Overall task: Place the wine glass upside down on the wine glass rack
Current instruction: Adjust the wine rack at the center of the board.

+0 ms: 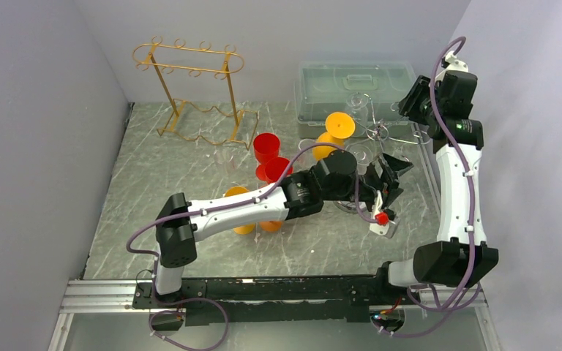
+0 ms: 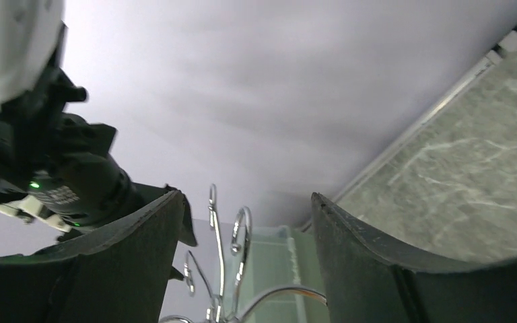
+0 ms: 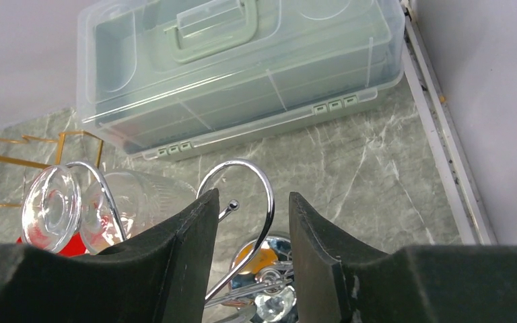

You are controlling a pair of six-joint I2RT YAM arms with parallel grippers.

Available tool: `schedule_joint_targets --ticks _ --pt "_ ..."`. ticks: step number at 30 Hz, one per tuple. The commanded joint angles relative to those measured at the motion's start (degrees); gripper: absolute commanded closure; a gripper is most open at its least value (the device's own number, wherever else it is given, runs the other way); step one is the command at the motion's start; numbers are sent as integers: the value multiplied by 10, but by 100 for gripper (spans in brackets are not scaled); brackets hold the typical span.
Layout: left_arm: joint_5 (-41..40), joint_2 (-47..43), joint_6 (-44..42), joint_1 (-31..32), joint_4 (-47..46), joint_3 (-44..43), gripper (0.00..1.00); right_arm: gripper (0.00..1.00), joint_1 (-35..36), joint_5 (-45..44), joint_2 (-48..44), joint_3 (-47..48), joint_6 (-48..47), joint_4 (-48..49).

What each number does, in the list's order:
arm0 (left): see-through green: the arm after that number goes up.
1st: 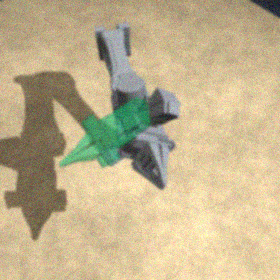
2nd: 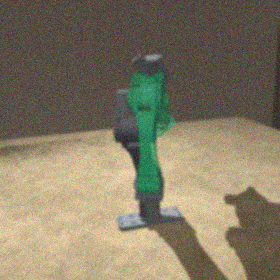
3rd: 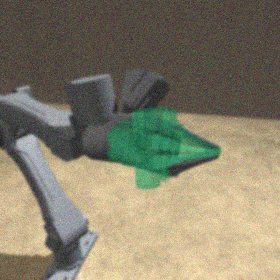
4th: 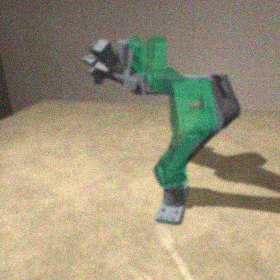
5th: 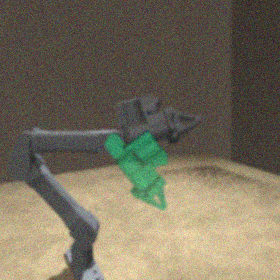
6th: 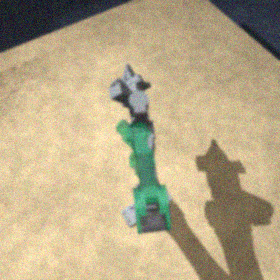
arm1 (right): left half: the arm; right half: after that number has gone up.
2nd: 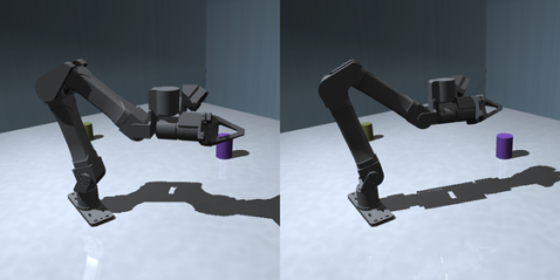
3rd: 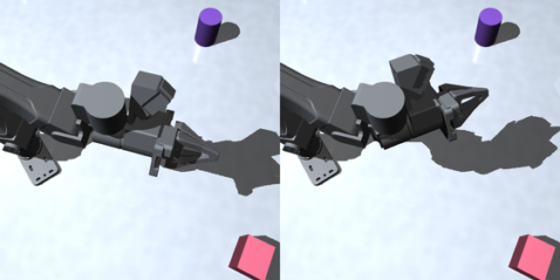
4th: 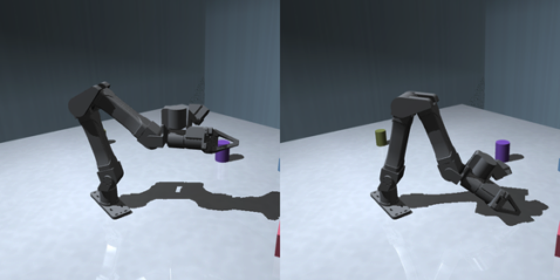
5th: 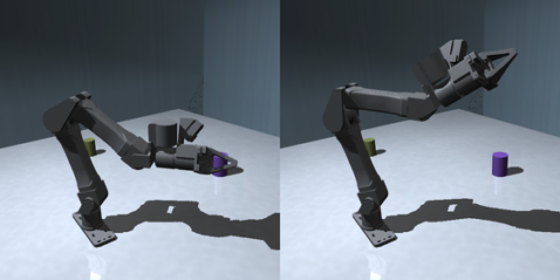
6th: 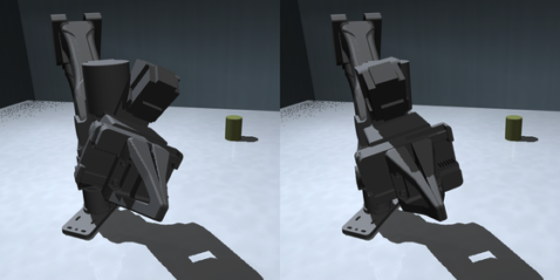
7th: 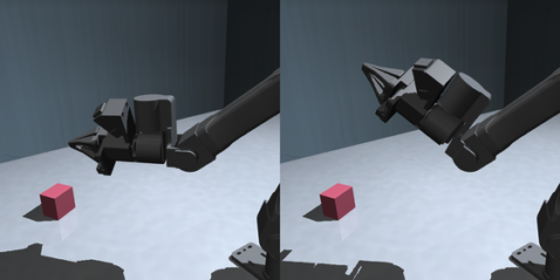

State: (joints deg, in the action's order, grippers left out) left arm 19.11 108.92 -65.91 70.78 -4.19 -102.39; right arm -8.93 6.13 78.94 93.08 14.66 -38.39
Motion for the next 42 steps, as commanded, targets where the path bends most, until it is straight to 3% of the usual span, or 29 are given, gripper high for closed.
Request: schedule_joint_targets --ticks 1,4,7,9,20,29,34,42 --pt "-23 -9 -50 11 -93 -2 27 56 -12 21 -3 -8 19 43" --pt "-37 -1 -57 12 -81 -14 37 57 -22 55 -2 -18 40 57" --pt "-50 4 -62 12 -78 -17 59 58 -33 89 -3 -31 62 75" --pt "-56 4 -58 12 -71 -18 63 59 -39 110 -4 -40 75 84" --pt "-94 29 -31 18 -1 -69 53 67 -62 169 -2 -79 124 132" --pt "-132 55 -27 19 52 -118 57 83 -75 182 -11 -113 148 157" --pt "-160 57 17 19 117 -154 59 90 -79 172 -20 -130 157 166" --pt "-167 41 44 19 119 -124 40 97 -82 162 -38 -160 185 191"
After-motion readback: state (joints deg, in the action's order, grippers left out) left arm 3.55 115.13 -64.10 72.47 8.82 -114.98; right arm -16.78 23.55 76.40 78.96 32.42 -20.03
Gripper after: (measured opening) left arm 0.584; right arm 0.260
